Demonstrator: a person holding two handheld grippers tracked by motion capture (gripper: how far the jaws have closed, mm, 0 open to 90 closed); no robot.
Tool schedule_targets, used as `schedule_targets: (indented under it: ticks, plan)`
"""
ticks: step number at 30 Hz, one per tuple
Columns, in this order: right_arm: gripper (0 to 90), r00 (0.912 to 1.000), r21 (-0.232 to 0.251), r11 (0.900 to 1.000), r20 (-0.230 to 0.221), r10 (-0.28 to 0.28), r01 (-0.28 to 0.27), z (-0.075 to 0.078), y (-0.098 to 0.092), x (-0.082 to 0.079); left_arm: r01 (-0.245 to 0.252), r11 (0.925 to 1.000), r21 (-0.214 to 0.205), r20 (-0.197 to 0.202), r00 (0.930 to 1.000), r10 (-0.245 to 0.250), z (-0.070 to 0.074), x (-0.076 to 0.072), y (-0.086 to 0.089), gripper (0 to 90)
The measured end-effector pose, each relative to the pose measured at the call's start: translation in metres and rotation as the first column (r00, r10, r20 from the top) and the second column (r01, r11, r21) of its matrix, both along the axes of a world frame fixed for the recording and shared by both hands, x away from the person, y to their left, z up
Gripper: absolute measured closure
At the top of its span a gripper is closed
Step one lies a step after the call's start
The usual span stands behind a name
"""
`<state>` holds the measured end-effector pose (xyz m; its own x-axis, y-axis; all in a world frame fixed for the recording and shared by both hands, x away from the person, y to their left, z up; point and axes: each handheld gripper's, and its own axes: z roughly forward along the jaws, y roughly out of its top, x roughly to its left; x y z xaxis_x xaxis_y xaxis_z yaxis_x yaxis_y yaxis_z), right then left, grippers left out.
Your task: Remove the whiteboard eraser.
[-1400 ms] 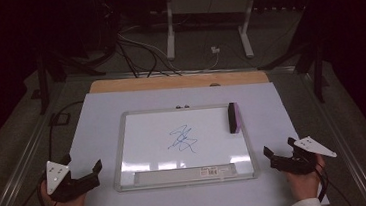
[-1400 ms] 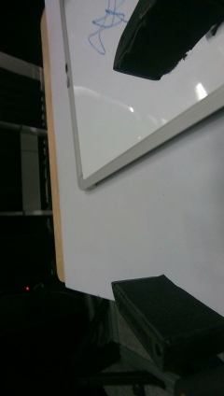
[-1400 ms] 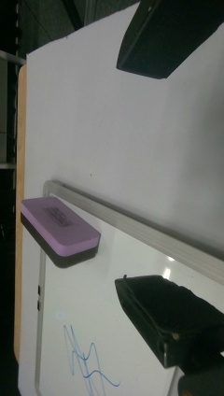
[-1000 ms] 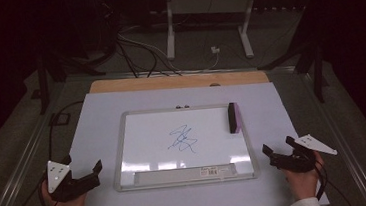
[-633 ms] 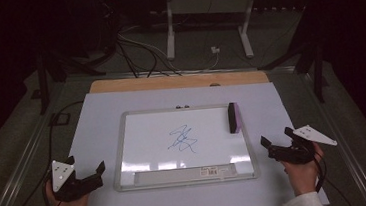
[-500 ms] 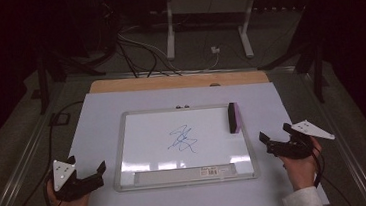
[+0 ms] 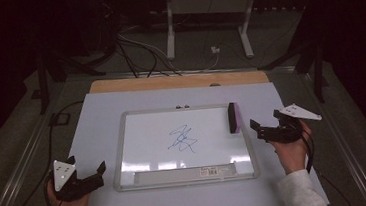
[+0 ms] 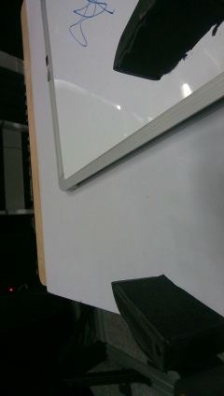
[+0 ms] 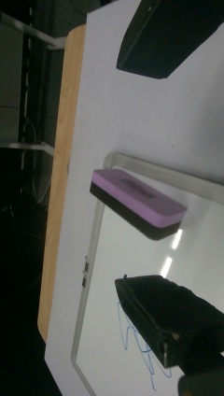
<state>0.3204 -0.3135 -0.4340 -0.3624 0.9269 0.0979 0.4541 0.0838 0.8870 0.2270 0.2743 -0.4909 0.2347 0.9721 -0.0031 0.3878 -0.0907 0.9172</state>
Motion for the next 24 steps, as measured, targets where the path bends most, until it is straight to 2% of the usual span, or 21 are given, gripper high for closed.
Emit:
schedule_targets:
  ticks: [7, 11, 24]
  plan:
    - [0.2, 0.9996, -0.012, 0.9999, -0.025, 0.009, -0.009, -0.003, 0.01, 0.017, 0.001, 1.0, 0.002, 0.0, 1.0, -0.001, 0.0, 0.0, 0.0, 0.6]
    - [0.2, 0.9992, -0.002, 0.9999, -0.039, 0.013, -0.013, -0.008, 0.015, 0.024, 0.002, 1.0, 0.002, 0.0, 1.0, -0.002, 0.0, 0.0, -0.001, 0.6]
    - [0.9, 0.9921, -0.008, 1.0, -0.126, 0.005, -0.006, -0.03, 0.025, 0.049, 0.007, 1.0, 0.007, -0.003, 1.0, -0.007, -0.001, 0.001, -0.002, 0.6]
